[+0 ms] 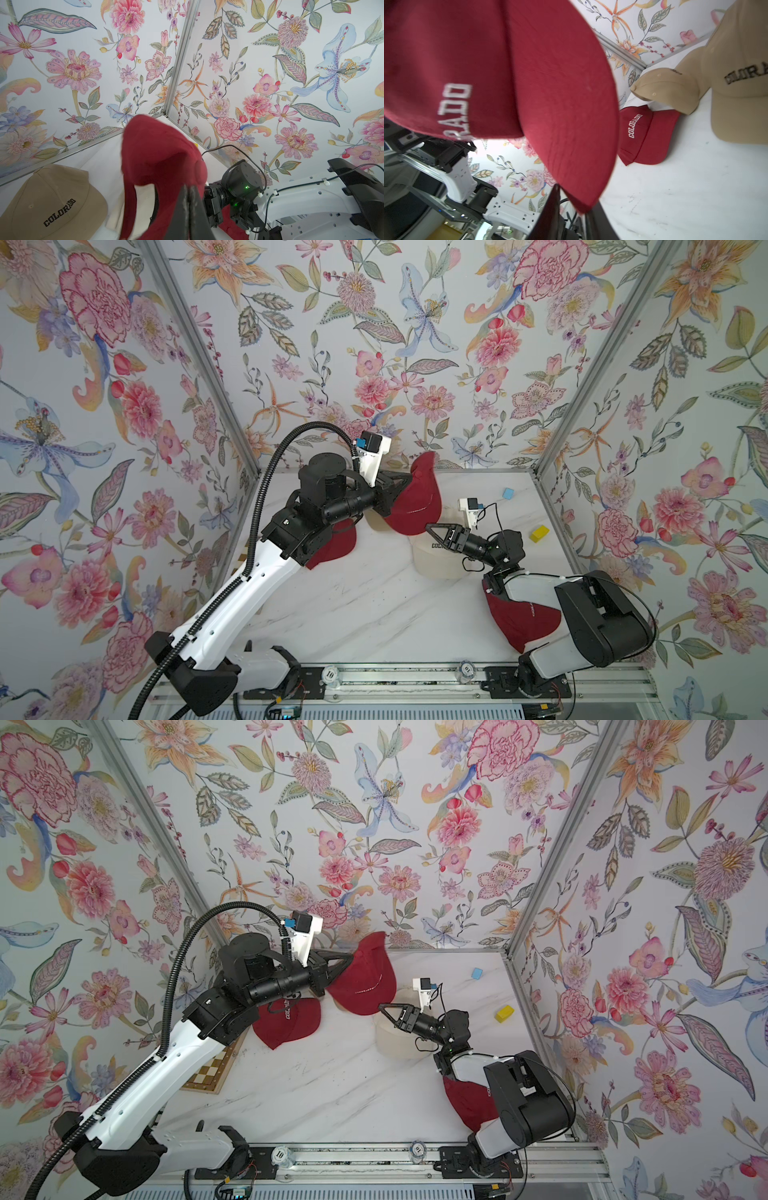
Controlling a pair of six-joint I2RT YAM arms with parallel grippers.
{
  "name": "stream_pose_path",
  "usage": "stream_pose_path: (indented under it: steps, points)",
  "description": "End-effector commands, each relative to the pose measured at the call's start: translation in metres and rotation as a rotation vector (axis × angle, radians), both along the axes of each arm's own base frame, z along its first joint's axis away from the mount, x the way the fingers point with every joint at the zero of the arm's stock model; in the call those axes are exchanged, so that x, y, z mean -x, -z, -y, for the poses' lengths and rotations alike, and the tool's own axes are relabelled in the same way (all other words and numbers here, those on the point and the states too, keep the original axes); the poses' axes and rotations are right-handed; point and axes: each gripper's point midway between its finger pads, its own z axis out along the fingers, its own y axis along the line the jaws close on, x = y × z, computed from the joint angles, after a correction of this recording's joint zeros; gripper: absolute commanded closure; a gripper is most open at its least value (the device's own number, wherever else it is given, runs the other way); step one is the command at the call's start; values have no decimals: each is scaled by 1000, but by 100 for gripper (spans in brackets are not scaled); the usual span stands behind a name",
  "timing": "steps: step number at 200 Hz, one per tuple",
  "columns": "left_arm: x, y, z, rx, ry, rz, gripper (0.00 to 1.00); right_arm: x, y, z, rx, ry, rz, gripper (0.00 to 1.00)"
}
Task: Stack the baseball caps by color
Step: Pick up the baseball cap from the center of the board.
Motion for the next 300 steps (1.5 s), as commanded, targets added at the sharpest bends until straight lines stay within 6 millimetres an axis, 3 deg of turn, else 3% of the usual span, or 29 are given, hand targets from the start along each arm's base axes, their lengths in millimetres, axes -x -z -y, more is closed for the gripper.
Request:
stream_pose_path:
  steps: [1,42,91,95,106,117,129,150,177,202,237,300]
  points:
    - [6,-3,-4,2,-19,21,100,3,-22,4,7,-37,89,100]
    - [3,6,-15,-57,-69,43,100,5,-26,20,166,-5,134,100]
    - [-11,13,-37,-80,-131,45,100,20,-32,23,307,-38,177,100]
    - [-12,13,-39,-82,-129,48,89,22,-32,23,312,-44,178,100]
    - [-14,14,-46,-94,-122,57,49,26,-31,23,323,-55,175,100]
    - [-17,12,-55,-106,-134,81,23,31,-32,24,337,-64,179,100]
    - [-17,8,-63,-106,-128,104,11,34,-31,26,365,-64,186,100]
    - [-18,1,-76,-105,-128,141,1,40,-33,28,409,-68,201,100]
    - [-20,8,-85,-134,-117,153,0,45,-38,29,433,-80,215,100]
    - [-26,34,-87,-152,-83,105,0,51,-40,29,448,-106,226,100]
    - [-25,67,-79,-127,15,46,0,65,-45,30,497,-167,267,100]
    - [-26,92,-69,-90,89,2,0,76,-53,31,542,-236,330,100]
